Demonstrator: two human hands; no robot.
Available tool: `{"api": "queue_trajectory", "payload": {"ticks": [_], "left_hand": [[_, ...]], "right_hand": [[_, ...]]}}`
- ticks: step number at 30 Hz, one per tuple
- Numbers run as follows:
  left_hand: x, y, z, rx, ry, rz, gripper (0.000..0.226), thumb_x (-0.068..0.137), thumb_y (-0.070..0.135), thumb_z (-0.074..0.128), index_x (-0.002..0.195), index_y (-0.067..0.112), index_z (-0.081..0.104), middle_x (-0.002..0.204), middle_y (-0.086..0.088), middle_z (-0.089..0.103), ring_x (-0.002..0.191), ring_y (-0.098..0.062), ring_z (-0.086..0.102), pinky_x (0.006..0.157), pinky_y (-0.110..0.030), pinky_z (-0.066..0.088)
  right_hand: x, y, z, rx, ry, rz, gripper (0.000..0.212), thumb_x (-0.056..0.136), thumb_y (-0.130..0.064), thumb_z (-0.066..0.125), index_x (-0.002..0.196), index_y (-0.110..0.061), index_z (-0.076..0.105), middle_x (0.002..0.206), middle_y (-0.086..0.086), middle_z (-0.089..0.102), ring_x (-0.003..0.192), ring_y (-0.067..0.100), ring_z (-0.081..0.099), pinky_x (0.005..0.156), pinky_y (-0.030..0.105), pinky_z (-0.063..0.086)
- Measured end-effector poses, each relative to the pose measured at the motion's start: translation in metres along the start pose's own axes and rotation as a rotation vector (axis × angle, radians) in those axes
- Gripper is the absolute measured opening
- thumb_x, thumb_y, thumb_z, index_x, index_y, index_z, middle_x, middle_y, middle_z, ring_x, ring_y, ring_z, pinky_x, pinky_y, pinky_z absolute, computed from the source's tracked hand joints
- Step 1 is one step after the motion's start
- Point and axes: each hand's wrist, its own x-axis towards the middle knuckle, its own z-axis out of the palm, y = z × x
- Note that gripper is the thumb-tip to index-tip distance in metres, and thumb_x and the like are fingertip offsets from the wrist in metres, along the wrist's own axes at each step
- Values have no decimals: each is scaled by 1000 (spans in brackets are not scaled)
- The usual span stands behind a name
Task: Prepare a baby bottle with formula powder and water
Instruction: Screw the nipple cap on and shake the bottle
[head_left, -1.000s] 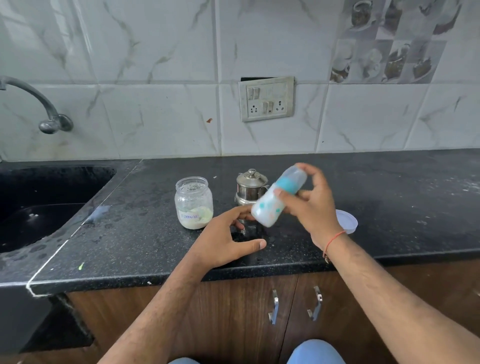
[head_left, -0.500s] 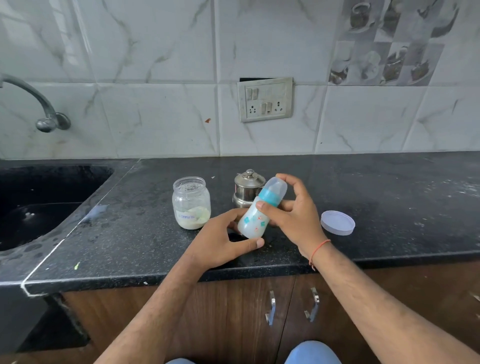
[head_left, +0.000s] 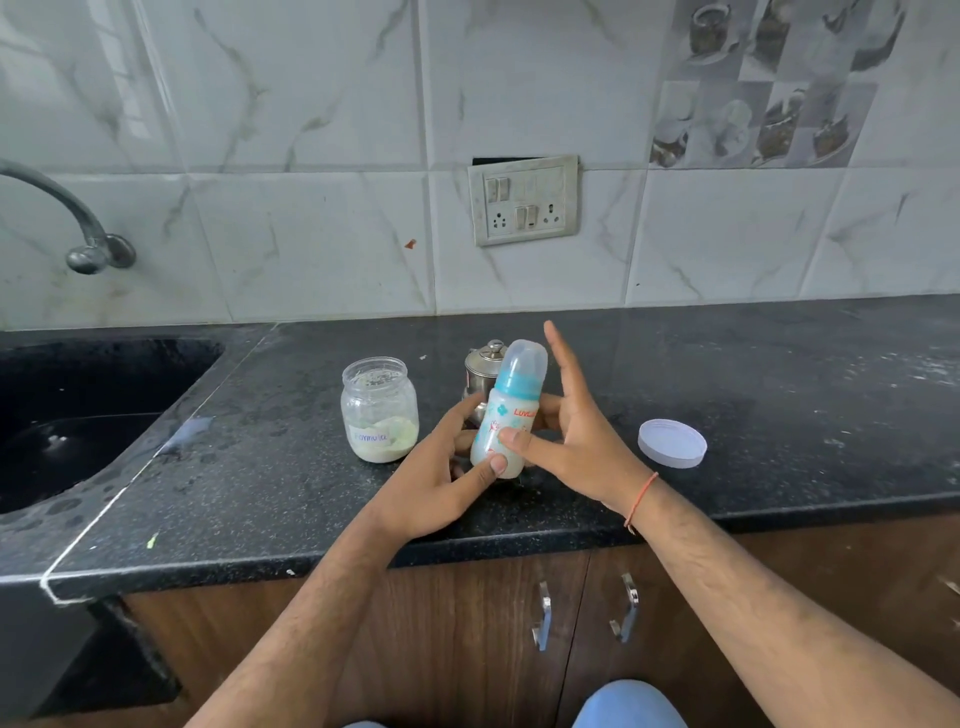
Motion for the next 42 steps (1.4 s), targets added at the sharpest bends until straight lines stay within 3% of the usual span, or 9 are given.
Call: {"api": "queue_trajectory", "payload": {"ticks": [5, 9, 13, 16, 20, 30, 34, 37, 42], "left_hand": [[2, -4, -1, -7, 49, -11, 111, 81, 65, 80, 171, 42, 21, 149, 32, 63, 119, -8, 67, 96, -32, 56], [1, -5, -1, 72, 54, -11, 119, 74, 69, 83, 173, 40, 23, 148, 43, 56, 128, 1, 60, 101, -28, 54], [1, -3, -2, 113, 45, -23, 117, 77, 66, 87, 173, 38, 26, 147, 37, 60, 130, 5, 58, 104, -31, 55], [0, -2, -2, 137, 41, -25, 112, 83, 55, 92, 173, 37, 27, 147, 35, 62, 131, 5, 58, 105, -33, 56], [2, -3, -1, 142, 59, -18, 109, 84, 52, 94, 172, 34, 31, 145, 32, 63, 131, 5, 59, 105, -33, 56], [0, -5, 1, 196, 71, 21, 105, 80, 60, 92, 167, 36, 40, 145, 26, 63, 130, -1, 62, 107, -36, 57], [2, -6, 1, 191, 84, 36, 103, 81, 60, 92, 167, 36, 41, 147, 28, 62, 130, -2, 61, 107, -34, 57], [1, -6, 2, 199, 83, 33, 104, 79, 64, 91, 166, 34, 43, 147, 23, 63, 130, -2, 63, 108, -37, 58], [2, -6, 1, 168, 90, 43, 102, 81, 57, 93, 166, 33, 43, 146, 26, 63, 127, -1, 62, 105, -33, 57]], "right_hand": [[13, -11, -15, 477, 452, 8, 95, 96, 1, 73, 161, -48, 24, 115, -1, 81, 109, 22, 76, 91, 58, 63], [11, -16, -15, 219, 288, -14, 92, 86, 2, 84, 150, -47, 39, 116, 12, 79, 107, 32, 77, 94, 61, 61], [14, -14, -26, 507, 600, -24, 94, 92, 5, 77, 156, -45, 28, 122, 7, 76, 108, 20, 76, 90, 65, 61], [7, -12, -20, 221, 349, 1, 103, 87, 1, 84, 156, -52, 28, 123, 8, 77, 106, 24, 78, 93, 58, 62], [10, -10, -20, 490, 537, 28, 80, 93, 0, 78, 142, -51, 40, 128, 12, 72, 113, 27, 75, 85, 58, 65], [10, -6, 0, 262, 294, 54, 81, 88, -3, 84, 145, -45, 44, 119, 7, 77, 108, 32, 78, 83, 55, 66], [15, -6, -5, 495, 519, 61, 76, 94, -4, 79, 147, -40, 39, 125, 14, 72, 111, 31, 76, 80, 55, 66], [12, -4, 1, 235, 264, 58, 80, 88, -7, 85, 145, -46, 44, 118, 7, 78, 107, 31, 78, 83, 54, 66], [13, 2, 0, 389, 446, 59, 76, 90, -3, 81, 142, -43, 43, 119, 7, 78, 111, 36, 76, 81, 55, 66]]}}
